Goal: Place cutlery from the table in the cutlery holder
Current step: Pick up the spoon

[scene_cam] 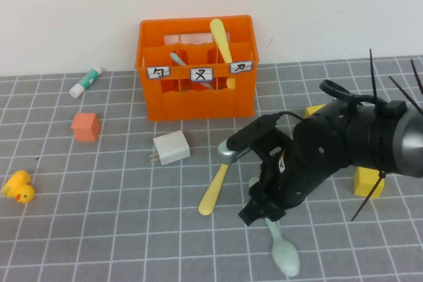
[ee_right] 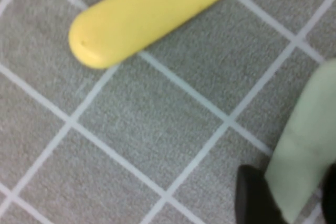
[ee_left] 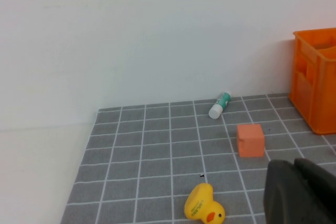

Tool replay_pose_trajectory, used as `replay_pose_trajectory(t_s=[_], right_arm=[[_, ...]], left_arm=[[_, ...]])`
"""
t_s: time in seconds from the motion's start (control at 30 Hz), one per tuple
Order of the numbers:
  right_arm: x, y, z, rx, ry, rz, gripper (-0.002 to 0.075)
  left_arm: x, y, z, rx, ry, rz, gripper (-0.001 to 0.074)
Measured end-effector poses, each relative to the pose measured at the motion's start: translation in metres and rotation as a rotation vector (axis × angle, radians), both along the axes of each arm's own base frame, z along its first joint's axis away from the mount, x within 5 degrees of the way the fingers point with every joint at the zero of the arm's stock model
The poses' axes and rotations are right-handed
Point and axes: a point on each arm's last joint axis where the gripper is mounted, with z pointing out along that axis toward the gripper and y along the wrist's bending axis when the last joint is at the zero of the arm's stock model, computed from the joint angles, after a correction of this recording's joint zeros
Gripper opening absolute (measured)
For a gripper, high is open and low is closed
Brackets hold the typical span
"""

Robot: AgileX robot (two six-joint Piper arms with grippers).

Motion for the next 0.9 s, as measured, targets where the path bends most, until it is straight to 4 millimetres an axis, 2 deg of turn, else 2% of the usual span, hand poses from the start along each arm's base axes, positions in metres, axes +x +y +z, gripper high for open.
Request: replay_pose_trajectory(t_s=[0.2,0.57,0.6,0.63,0.73,0.9], right_arm=[[-0.001,0.000,0.000,-0.021,-0.007,0.068,0.0149],[-0.001,0.000,0.003,-0.054,-0.028,0.204,0.0146],[-0.001,0.000,0.005,-0.057,-0.024,0.207,0.0139],[-0.001,0.000,0.009,-0.055,-0.026,0.208,0.0099],[-0.001,0.001,0.037,-0.015,-0.087,0.208,0.0026],[-0.005,-0.004,0.098,0.123,-0.305,0.195,0.0002]], left_arm=[[0.000,0.000,0.000,0.002,-0.001,0.001,0.0000],[0.000,0.000,0.000,0.002,-0.001,0.001,0.0000],[0.000,0.000,0.000,0.002,-0.001,0.001,0.0000],[0.000,0.000,0.000,0.004,-0.001,0.002,0.0000],[0.000,0.001,0.000,0.012,-0.004,0.005,0.0000],[0.000,0.001,0.001,0.019,-0.007,0.008,0.0000]])
